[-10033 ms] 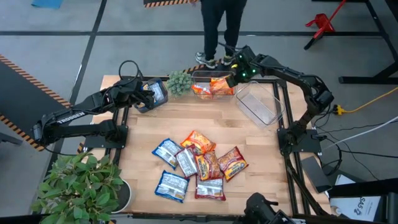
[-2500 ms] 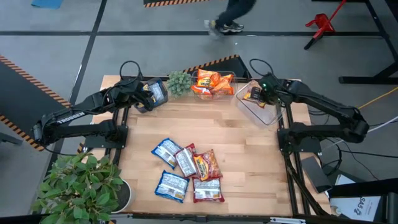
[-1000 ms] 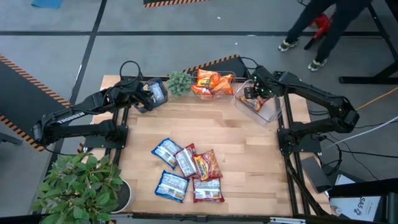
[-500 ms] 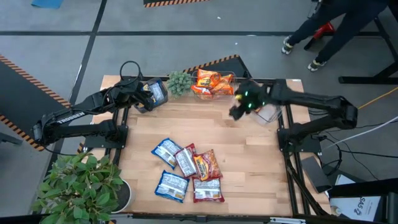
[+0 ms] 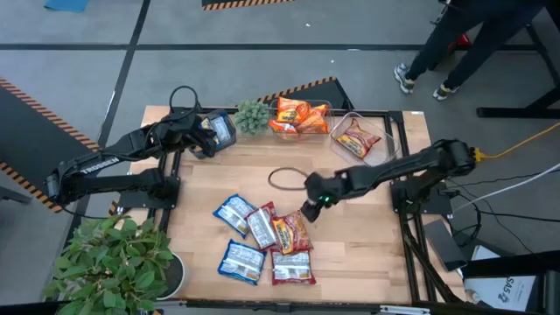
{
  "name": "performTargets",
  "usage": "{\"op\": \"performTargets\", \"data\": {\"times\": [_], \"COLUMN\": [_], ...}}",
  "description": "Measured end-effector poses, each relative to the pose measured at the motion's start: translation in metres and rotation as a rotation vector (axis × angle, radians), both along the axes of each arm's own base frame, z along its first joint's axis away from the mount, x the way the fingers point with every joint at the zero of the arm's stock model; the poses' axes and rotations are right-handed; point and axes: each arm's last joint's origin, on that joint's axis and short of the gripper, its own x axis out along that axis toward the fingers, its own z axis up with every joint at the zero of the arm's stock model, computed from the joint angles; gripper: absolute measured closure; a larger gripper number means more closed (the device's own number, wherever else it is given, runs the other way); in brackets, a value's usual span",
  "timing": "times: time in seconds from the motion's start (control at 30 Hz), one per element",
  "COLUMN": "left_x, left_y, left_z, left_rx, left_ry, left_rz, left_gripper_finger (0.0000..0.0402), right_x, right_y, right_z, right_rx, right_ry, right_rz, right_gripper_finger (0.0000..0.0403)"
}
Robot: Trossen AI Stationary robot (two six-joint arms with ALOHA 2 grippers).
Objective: Sort Maruchan noodles
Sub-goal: Put the red noodle pack into the right transparent bin
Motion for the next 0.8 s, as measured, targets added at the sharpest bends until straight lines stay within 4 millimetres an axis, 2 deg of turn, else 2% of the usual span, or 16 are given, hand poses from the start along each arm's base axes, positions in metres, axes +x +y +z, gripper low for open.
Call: {"op": "performTargets", "data": {"times": [0.1, 0.2, 0.57, 0.7, 0.8], "left_x": [0.0, 0.0, -0.001, -0.002, -0.002], "left_y": [0.0, -0.001, -0.002, -0.002, -0.002], "left_z": [0.0, 0.0, -0.003, -0.004, -0.004], "left_rx": [-0.009, -0.015, -0.039, -0.044, -0.045], "left_ry": [-0.004, -0.003, 0.027, 0.036, 0.036], "left_rz": [-0.017, -0.026, -0.037, -0.036, -0.036], "left_gripper_finger": [0.0333, 0.0333, 0.0333, 0.0333, 0.0333], "right_x": [0.013, 0.024, 0.041, 0.045, 0.046], "right_y": [0.012, 0.022, 0.042, 0.039, 0.037], "right_z": [-0.02, -0.037, -0.075, -0.078, -0.079], "right_rx": [0.111, 0.199, 0.266, 0.254, 0.26], "right_ry": [0.015, 0.015, 0.001, -0.026, -0.024], "right_rz": [0.053, 0.102, 0.11, 0.111, 0.11], "right_gripper_finger": [0.007, 0.0044, 0.0036, 0.0059, 0.0125]}}
